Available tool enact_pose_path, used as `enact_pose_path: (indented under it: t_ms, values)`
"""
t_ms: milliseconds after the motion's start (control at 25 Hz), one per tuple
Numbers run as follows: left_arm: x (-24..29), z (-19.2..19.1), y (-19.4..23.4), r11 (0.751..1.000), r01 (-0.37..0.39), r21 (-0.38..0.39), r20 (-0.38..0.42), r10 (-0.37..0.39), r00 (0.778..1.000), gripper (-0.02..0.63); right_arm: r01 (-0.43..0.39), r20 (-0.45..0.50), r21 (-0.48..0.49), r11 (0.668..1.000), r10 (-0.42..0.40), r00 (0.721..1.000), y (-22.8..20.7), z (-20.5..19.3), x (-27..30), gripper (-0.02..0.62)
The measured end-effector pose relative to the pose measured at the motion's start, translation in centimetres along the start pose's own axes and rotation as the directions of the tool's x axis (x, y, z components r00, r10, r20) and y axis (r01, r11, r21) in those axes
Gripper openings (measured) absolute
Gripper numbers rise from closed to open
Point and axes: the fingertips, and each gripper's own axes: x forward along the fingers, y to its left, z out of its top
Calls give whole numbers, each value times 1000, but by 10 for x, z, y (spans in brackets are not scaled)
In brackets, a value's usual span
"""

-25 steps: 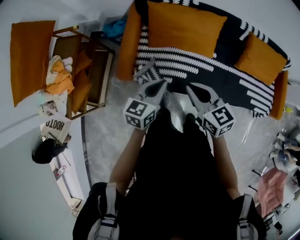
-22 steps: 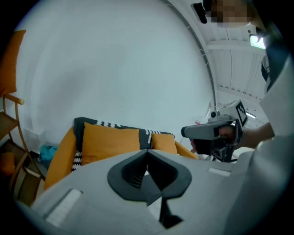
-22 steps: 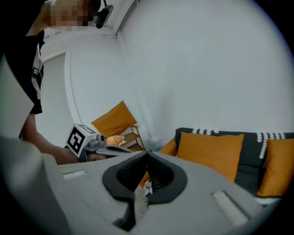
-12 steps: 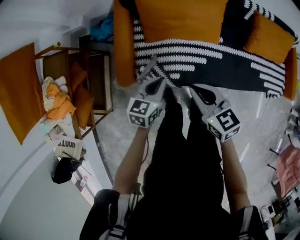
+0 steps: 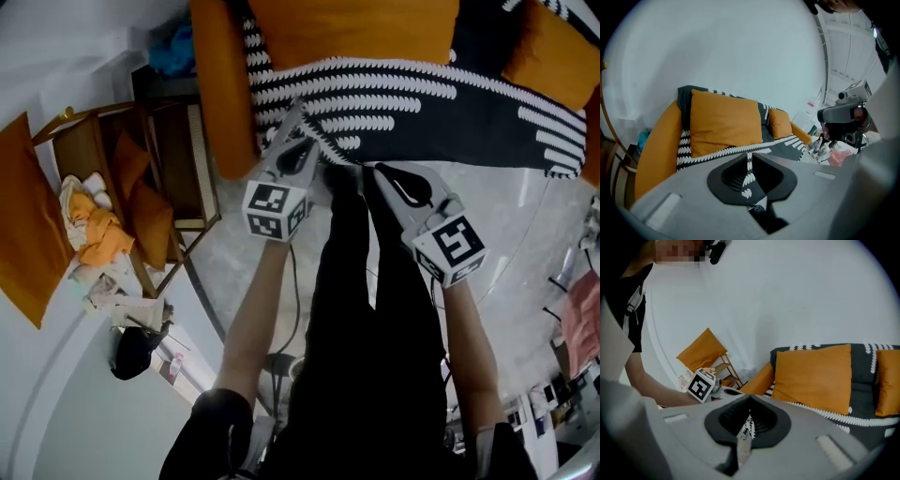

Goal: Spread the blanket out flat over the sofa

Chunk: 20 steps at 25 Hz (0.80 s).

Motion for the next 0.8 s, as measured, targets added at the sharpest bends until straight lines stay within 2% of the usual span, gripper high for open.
enact_pose_path:
  t_ms: [160, 400, 800]
  values:
    - [32, -25, 20, 1000, 0, -10, -41, 0, 999, 60, -22, -7, 10, 1000, 22, 1000, -18, -29, 25, 3]
    - [80, -52, 59, 998, -32, 53, -85, 36, 996, 104, -55, -34, 32, 998, 56, 998, -36, -64, 58, 2]
    - [137, -90, 113, 976, -148, 158, -191, 177, 965, 187, -83, -45, 111, 990, 88, 995, -53, -97, 63, 2]
